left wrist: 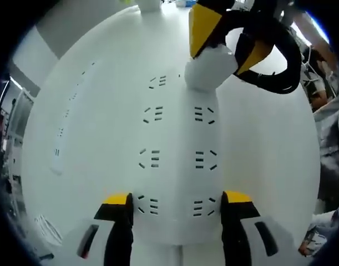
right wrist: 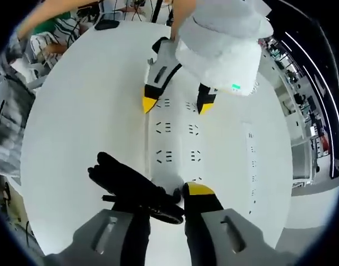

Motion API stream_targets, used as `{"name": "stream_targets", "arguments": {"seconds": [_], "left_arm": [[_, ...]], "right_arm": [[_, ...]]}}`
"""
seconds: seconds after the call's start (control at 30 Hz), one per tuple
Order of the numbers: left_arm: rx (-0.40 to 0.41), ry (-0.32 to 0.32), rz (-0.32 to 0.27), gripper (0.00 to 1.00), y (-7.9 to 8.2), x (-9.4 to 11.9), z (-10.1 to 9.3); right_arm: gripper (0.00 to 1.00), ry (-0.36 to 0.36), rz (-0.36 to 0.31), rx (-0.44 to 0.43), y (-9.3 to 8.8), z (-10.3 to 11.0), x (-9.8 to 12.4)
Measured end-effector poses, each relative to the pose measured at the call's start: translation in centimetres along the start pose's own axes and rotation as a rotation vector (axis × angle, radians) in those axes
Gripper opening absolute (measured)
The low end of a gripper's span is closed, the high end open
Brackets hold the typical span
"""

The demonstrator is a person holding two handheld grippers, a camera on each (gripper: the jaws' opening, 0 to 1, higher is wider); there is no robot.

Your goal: Straighten the power strip on the desk, plug the charger into it

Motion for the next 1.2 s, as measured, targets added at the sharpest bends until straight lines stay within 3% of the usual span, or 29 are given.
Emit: {"name": "stream_targets", "arguments": {"seconds": [0.1,0.33,0.43,0.57,0.63,0.73,1.03,1.2], "left_arm": [[0.002,0.003,-0.007,0.63,0.1,0.0,-0.1],[-0.027,0.003,-0.039,0.63,0.0,-0.1,-0.2],[-0.033,0.001,-0.035,0.63,0.0,-0.1,0.2],[-0.037,0.001,-0.042,0.63,0.1,0.0,0.1],[-0.039,0.003,-0.055,0.63,0.1,0.0,0.0],[-0.044,0.003,-0.063,0.63,0.0,0.0,0.3],[-0.038,0.003,-0.084,0.64,0.1,0.0,0.4],[-0.047,-0.019,-0.104,0.67,0.1,-0.2,0.3]], "right_arm": [[0.2,0.034,0.024,-0.082,-0.1,-0.4,-0.3],[0.2,0.082,0.04,-0.093,-0.2,-0.3,-0.9],[0.21,0.054,0.044,-0.075,-0.6,0.1,-1.4],[0.21,0.052,-0.029,-0.066,-1.0,0.0,-1.5],[0.21,-0.008,-0.075,-0.031,-0.9,0.0,-1.5],[0.22,-0.084,-0.081,0.022,-0.9,0.1,-1.6],[0.23,-0.033,-0.032,-0.007,-0.7,-0.5,-2.1],[0.24,-0.035,-0.046,-0.015,-0.8,-0.5,-2.0]]}}
Point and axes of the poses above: the point that each gripper's makers call its tool centre point, and the gripper's own axes: x roughly backward along the fingers, z roughly to its left, y roughly out of its top, the point moved 3 cm from there along x, roughly backward along the fingers, and after that the axes turned 11 degrees about -x, right-handed, at the moved point
